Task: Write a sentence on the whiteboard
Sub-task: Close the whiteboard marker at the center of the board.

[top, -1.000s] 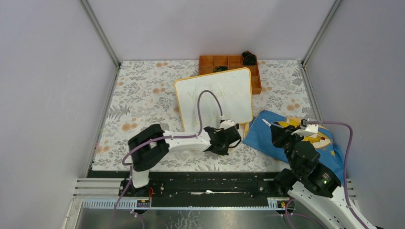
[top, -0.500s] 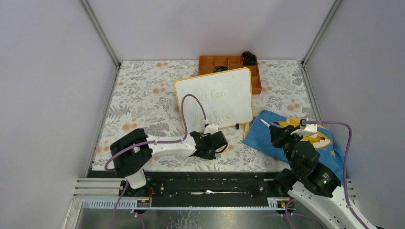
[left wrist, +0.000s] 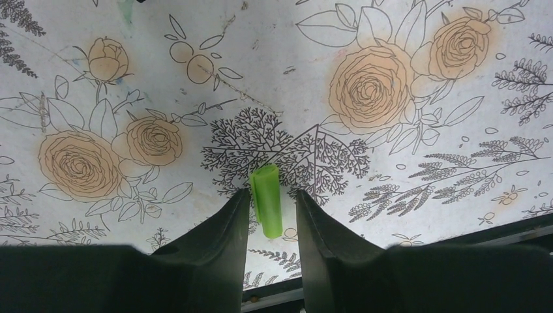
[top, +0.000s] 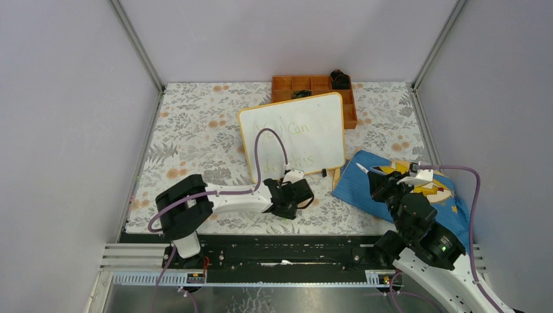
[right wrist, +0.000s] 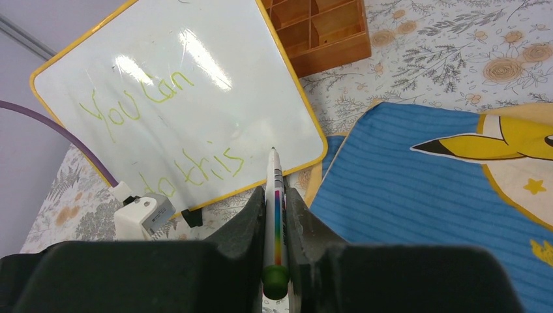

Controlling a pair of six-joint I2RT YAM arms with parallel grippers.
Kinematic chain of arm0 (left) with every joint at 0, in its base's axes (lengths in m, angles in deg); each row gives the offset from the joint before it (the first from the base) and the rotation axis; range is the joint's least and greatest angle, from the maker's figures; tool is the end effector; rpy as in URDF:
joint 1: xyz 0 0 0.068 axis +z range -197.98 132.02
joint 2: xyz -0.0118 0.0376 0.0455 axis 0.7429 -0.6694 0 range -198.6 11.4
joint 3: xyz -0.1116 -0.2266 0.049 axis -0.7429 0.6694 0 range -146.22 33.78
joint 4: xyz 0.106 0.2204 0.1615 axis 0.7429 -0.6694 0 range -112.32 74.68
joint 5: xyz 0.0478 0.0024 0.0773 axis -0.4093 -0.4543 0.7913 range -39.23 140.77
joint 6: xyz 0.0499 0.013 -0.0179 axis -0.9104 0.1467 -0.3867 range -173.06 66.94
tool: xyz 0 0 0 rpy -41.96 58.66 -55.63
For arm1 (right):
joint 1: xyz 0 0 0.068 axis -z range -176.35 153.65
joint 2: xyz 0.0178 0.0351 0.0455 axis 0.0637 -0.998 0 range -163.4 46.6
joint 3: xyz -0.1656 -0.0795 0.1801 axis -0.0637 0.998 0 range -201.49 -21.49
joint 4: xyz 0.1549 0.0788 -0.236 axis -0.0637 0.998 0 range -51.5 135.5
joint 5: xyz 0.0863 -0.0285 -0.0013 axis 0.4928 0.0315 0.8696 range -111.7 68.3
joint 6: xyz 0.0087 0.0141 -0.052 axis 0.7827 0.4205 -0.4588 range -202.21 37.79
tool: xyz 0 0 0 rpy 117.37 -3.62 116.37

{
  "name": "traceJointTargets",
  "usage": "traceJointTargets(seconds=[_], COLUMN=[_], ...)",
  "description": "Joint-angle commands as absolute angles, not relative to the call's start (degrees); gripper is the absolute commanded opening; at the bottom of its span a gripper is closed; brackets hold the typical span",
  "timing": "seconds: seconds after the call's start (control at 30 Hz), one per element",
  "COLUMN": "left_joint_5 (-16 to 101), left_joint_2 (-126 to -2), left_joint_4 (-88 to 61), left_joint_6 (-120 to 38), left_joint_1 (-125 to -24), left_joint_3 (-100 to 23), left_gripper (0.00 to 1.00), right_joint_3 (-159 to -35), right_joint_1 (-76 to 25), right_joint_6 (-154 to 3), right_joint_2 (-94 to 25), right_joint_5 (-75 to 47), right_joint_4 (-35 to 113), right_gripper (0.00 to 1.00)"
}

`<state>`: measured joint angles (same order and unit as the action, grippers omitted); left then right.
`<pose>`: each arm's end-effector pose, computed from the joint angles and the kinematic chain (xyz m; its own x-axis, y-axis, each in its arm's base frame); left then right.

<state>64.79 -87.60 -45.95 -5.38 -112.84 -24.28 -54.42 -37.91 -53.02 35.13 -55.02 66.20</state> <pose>0.1538 -0.3069 0.1173 -0.8967 0.2223 -0.3828 0.2715 0.9592 -0.0790 0.1018 0.0633 0.3092 -0.1421 0.4188 -0.8969 -0.0877 0.8972 0.4328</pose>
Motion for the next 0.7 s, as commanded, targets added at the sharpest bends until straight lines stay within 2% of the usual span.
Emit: traceJointTargets(seconds=[0.0,0.27,0.37,0.47,0.67], left_joint_5=[64.1,63.6,63.9,64.8,69.1], left_joint_2=[-90.7,-92.1,-91.8,-89.9,-80.0], left_joint_4=[-51.1,-51.1,-51.2,-51.2,-51.1], left_joint_6=[-7.7,-8.7,-8.6,-7.8,-5.9], left_joint_1=[-112.9,-112.8,-112.8,-112.8,-112.7], left_joint_3=[-24.4,-24.7,-24.7,-24.5,-24.6], left_gripper=[0.39,0.28,0.18,0.02,0.0], right_joint_3=[-54.7,-54.5,-54.6,-54.8,-55.9], right_joint_1=[-37.6,-37.6,-37.6,-37.6,-37.6], right_joint_6=[-53.3,-53.6,-53.7,-53.7,-54.2], right_joint_2=[35.1,34.9,34.7,34.4,32.5], right_joint_5=[-54.3,-54.4,-54.4,-54.0,-51.5], right_joint_4=[63.6,62.9,62.8,62.5,60.7], right_gripper=[0.0,0.0,0.0,0.0,0.0])
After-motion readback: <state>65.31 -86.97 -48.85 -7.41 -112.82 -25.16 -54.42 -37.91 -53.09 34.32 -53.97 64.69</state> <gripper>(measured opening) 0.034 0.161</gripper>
